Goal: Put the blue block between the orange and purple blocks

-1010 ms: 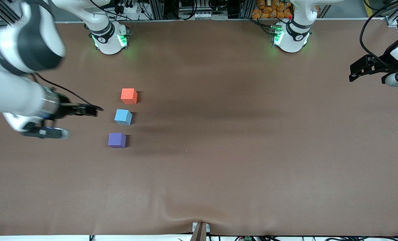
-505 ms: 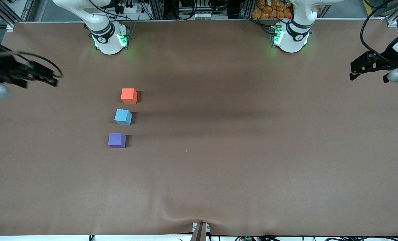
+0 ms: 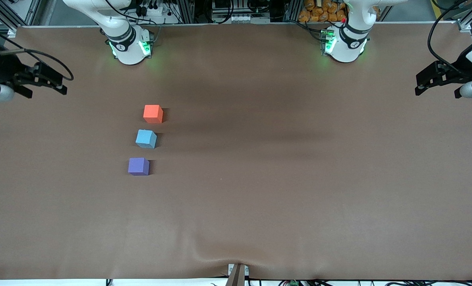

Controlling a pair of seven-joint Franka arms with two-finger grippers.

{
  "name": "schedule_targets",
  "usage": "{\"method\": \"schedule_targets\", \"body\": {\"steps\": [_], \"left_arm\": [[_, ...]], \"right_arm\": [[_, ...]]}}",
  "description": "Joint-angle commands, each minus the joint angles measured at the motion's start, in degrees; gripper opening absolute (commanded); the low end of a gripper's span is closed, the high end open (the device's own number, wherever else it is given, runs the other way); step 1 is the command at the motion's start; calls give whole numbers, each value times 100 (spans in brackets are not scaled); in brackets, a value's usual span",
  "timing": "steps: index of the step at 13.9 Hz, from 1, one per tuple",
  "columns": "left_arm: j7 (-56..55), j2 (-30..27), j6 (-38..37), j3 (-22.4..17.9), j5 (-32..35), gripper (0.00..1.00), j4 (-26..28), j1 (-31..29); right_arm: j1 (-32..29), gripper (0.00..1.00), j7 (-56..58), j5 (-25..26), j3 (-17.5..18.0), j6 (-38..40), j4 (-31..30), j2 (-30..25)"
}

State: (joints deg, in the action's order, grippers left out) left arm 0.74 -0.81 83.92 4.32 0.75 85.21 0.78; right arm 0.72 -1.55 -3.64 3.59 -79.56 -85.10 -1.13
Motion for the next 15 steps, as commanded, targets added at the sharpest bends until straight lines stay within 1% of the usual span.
{"method": "schedule_targets", "body": {"steps": [1,15], "left_arm": [[-74,45,-96,8,-84,100,-110,1],[-206,45,-96,8,-67,100,-101,-34]], "right_arm": [[16,100,93,206,10,37,-112,-168],[-19,100,85,30,-8,19,-121,-159]]}}
